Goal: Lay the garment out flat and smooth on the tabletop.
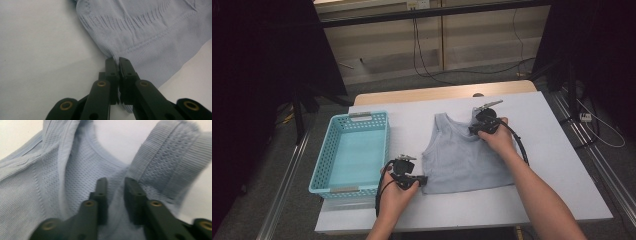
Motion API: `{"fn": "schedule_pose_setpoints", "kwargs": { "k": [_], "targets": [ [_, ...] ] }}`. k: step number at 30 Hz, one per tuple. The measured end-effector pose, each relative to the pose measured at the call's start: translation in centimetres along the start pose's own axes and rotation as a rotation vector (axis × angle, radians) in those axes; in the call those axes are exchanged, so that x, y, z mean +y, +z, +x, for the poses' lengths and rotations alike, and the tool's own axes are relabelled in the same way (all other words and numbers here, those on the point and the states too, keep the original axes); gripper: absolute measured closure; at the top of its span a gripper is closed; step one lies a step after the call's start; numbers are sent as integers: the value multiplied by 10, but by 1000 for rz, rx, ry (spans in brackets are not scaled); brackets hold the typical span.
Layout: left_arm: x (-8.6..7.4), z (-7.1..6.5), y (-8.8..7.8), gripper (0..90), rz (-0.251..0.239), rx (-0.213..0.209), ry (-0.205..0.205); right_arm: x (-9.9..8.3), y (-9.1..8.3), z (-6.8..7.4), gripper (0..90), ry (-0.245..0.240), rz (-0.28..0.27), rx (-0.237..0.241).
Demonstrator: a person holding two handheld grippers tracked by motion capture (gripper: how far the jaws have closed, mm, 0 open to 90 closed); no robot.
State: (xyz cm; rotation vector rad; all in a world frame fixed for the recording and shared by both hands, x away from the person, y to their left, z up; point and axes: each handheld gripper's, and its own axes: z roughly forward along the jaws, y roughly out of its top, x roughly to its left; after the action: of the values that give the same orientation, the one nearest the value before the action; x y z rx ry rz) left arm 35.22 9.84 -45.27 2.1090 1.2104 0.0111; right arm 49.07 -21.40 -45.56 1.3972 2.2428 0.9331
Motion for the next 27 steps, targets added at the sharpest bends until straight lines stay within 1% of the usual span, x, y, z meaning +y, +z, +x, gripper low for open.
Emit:
{"fn": "schedule_pose_setpoints", "kwargs": {
  "k": [1,4,6,7,8,9,11,14,16,19,22,23,24,26,27],
  "targets": [
    [0,0,0,869,2,0,1,1,-3,-2,665,-1,-8,-9],
    [0,0,0,869,3,0,1,3,-16,-8,581,2,-38,-9],
    [0,0,0,869,4,0,1,5,-25,-12,572,-1,-51,-28],
    [0,0,0,869,3,0,1,5,-29,-14,552,4,-56,-29],
    [0,0,0,869,3,0,0,5,-32,-17,527,8,-59,-42],
    [0,0,0,869,2,1,0,5,-36,-20,523,10,-65,-56],
    [0,0,0,869,1,2,2,4,-41,-26,523,25,-74,-68],
    [0,0,0,869,-1,3,2,1,-45,-36,540,44,-75,-101],
    [0,0,0,869,-1,2,-1,-2,-45,-43,554,55,-71,-135],
    [0,0,0,869,-1,1,-1,-7,-41,-51,564,67,-50,-158],
    [0,0,0,869,1,0,0,-12,-33,-55,582,81,-29,-171],
    [0,1,0,869,0,-1,-1,-14,-29,-55,584,84,-20,-167],
    [0,1,0,869,1,-2,0,-15,-26,-54,584,90,-11,-150],
    [0,1,0,869,2,-4,-1,-15,-20,-51,579,88,-13,-135],
    [0,1,0,869,2,-3,0,-15,-18,-49,580,78,-13,-127]
  ]
}}
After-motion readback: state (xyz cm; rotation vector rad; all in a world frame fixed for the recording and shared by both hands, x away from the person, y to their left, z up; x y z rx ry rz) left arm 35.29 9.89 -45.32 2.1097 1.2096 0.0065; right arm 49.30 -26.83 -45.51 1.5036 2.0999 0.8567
